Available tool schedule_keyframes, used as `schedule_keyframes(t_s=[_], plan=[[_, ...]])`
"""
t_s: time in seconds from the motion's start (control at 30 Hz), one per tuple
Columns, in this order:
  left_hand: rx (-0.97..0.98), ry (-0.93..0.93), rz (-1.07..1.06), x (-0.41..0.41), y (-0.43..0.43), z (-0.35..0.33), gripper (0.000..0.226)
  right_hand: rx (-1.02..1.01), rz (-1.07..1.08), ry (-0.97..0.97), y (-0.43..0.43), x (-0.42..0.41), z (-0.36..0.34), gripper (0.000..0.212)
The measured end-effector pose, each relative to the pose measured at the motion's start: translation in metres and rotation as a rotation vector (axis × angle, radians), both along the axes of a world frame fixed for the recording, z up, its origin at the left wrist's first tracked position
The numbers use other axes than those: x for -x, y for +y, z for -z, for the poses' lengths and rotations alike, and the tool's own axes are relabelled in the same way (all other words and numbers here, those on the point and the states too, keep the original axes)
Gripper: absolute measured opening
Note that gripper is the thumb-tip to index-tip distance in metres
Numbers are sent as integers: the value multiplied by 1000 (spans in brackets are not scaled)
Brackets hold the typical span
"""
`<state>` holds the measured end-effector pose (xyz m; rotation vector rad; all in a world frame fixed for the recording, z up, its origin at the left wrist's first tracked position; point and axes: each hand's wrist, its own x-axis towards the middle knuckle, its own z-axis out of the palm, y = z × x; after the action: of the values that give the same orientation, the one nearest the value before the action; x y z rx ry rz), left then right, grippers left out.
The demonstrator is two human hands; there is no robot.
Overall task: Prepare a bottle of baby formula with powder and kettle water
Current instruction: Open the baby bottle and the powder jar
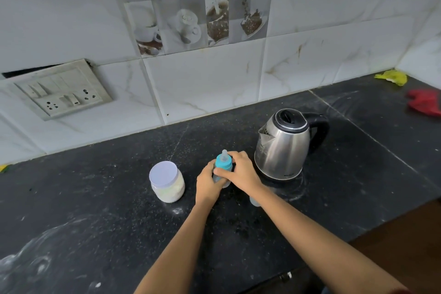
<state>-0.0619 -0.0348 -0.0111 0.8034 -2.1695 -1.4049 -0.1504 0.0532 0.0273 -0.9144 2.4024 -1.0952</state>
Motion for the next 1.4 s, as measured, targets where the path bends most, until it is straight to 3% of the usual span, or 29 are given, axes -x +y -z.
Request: schedule_keyframes(t_s=[0.17, 0.4, 0.5, 0.63, 0.73, 0.83, 0.93, 1.03, 1.13, 1.23, 1.4], plan=[[34, 79, -20, -9, -6, -4, 40, 160, 89, -29, -15, -3, -2, 49], [-207, 127, 170, -19, -19, -16, 39, 256, -32, -100, -12, 8, -10, 34], [-336, 108, 321, -23, -27, -17, 45, 273, -244, -336, -6, 21, -17, 28], [-358, 61, 353, -24, -36, -19, 57, 315, -363, -611, 4, 37, -26, 49], [-360, 57, 305, -21, -37, -21, 65, 371, -256, -564, 9, 45, -20, 48], [-338, 47, 290, -15, -34, -23, 55, 376, -300, -561, 13, 42, -18, 46], [-292, 22, 290, -8, -31, -24, 46, 341, -389, -619, 12, 35, -21, 63], [-253, 10, 318, -3, -30, -23, 46, 291, -335, -543, 9, 33, -20, 74], [-271, 35, 286, -2, -31, -22, 47, 374, -195, -548, 15, 37, -15, 64], [-275, -1, 276, -3, -34, -19, 51, 395, -203, -524, 23, 41, -12, 50], [-257, -14, 300, 0, -26, -17, 45, 296, -292, -475, 15, 34, -17, 56]])
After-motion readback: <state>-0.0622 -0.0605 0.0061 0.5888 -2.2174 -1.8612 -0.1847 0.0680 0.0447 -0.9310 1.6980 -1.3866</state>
